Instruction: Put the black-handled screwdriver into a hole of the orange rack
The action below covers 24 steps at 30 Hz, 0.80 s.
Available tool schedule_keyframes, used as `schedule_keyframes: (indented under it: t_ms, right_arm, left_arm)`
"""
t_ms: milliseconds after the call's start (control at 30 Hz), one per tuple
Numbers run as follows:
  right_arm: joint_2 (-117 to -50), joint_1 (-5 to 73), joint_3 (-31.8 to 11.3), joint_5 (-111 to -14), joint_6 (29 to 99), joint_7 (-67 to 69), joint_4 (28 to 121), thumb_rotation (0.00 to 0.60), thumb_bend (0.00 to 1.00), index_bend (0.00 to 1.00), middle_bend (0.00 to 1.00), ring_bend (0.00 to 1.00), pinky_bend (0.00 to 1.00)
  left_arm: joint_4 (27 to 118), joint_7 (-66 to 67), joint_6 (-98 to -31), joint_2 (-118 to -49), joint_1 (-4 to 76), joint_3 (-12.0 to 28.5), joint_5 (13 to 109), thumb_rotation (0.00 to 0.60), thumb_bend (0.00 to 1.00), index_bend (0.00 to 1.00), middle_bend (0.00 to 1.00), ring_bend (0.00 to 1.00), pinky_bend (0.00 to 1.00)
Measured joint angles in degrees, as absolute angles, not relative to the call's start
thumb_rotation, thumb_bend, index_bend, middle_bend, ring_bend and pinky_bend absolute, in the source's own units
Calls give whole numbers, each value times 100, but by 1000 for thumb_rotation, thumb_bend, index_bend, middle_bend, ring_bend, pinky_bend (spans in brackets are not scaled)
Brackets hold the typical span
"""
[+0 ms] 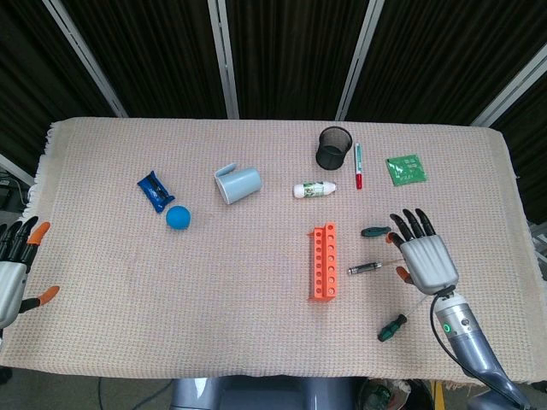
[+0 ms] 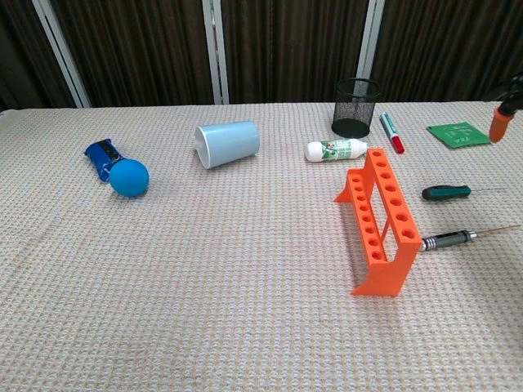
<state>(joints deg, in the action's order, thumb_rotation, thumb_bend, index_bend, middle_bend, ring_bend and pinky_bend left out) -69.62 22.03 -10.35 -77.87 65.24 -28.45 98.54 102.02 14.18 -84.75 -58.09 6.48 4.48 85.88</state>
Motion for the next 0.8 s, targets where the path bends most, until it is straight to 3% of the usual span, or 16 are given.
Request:
schedule_keyframes:
  t_ms: [267, 800]
  right_arm:
    - [-7447, 2771, -1009, -6780, 6056, -4356, 9843, 600, 219, 408, 124, 0, 0]
    - [-7977, 3569, -846, -5138, 5778, -5589, 9844, 600, 234, 434, 126, 0, 0]
  left_arm:
    - [10172, 1384, -8392, -5817, 715, 468, 8507, 600, 0, 69, 0, 0, 0]
    - [10003, 1164, -8287, -5871, 747, 416, 8422, 600, 0, 71, 0, 0, 0]
